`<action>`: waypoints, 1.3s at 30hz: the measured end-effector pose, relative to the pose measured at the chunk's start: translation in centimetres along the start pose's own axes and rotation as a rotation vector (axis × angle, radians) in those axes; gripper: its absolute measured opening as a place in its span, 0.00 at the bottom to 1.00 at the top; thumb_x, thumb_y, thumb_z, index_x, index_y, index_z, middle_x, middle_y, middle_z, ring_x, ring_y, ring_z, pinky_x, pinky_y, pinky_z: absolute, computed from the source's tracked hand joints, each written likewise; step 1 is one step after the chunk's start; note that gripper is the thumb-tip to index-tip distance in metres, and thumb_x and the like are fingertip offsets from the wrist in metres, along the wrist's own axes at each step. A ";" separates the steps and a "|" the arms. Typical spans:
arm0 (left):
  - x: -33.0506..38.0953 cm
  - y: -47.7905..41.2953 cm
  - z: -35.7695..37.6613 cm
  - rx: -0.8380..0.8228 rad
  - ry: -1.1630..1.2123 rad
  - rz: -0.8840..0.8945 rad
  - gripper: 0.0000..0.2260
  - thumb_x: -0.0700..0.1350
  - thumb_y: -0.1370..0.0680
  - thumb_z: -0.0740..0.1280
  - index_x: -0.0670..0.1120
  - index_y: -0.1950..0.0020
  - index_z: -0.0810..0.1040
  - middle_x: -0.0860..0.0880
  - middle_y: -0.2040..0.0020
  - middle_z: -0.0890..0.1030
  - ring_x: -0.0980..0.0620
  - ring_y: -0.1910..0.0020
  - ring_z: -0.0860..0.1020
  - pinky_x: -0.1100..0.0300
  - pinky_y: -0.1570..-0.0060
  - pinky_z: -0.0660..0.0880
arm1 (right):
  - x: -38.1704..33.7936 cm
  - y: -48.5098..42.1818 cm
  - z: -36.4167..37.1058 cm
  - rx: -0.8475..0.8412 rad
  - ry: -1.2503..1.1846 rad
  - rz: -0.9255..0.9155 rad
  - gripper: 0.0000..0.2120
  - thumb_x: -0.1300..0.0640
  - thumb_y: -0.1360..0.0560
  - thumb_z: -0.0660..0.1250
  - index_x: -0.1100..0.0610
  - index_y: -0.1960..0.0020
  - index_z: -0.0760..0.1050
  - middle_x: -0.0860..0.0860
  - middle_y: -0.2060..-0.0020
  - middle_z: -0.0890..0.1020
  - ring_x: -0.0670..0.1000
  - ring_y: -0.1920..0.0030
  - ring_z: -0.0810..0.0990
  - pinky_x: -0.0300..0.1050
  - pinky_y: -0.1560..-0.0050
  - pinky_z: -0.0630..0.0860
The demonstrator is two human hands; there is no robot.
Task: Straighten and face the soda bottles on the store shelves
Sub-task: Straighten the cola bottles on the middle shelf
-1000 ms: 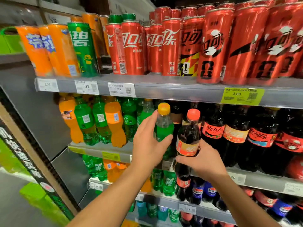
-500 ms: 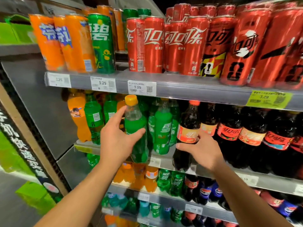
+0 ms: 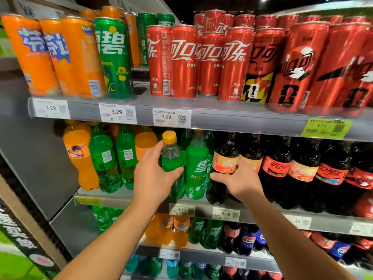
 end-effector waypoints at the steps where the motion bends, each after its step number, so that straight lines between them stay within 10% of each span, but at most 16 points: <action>1: -0.2 -0.1 0.1 -0.006 0.000 -0.006 0.35 0.49 0.34 0.79 0.53 0.30 0.71 0.53 0.40 0.77 0.57 0.44 0.73 0.64 0.46 0.66 | 0.1 -0.2 0.3 0.007 0.000 0.008 0.19 0.46 0.36 0.80 0.46 0.51 0.76 0.42 0.56 0.82 0.45 0.54 0.80 0.45 0.52 0.75; 31: 0.6 -3.2 1.8 -0.172 -0.523 0.073 0.21 0.61 0.27 0.69 0.48 0.53 0.64 0.50 0.63 0.71 0.40 0.62 0.79 0.55 0.71 0.71 | 2.7 -0.7 3.1 0.073 0.083 0.170 0.17 0.43 0.29 0.73 0.55 0.48 0.78 0.51 0.54 0.83 0.54 0.52 0.81 0.47 0.53 0.77; 36: 1.3 -1.2 0.1 -0.081 -0.475 0.060 0.26 0.57 0.26 0.69 0.50 0.32 0.67 0.46 0.40 0.70 0.37 0.53 0.79 0.49 0.64 0.72 | 2.5 0.6 2.4 0.076 0.117 0.202 0.17 0.44 0.27 0.71 0.58 0.57 0.73 0.53 0.60 0.80 0.54 0.58 0.79 0.46 0.61 0.73; 39: 2.8 0.2 1.1 -0.121 -0.322 0.106 0.20 0.56 0.25 0.67 0.54 0.35 0.71 0.50 0.44 0.74 0.43 0.52 0.78 0.52 0.60 0.72 | 2.8 1.8 1.3 0.080 0.161 0.226 0.19 0.44 0.27 0.71 0.57 0.62 0.69 0.52 0.66 0.78 0.54 0.62 0.77 0.47 0.61 0.73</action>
Point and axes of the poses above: each hand's wrist, its own y-axis away from the middle knuckle, its own z-axis out of the palm, x = y × z, the point moved 7 cm from there along -y, towards the middle knuckle
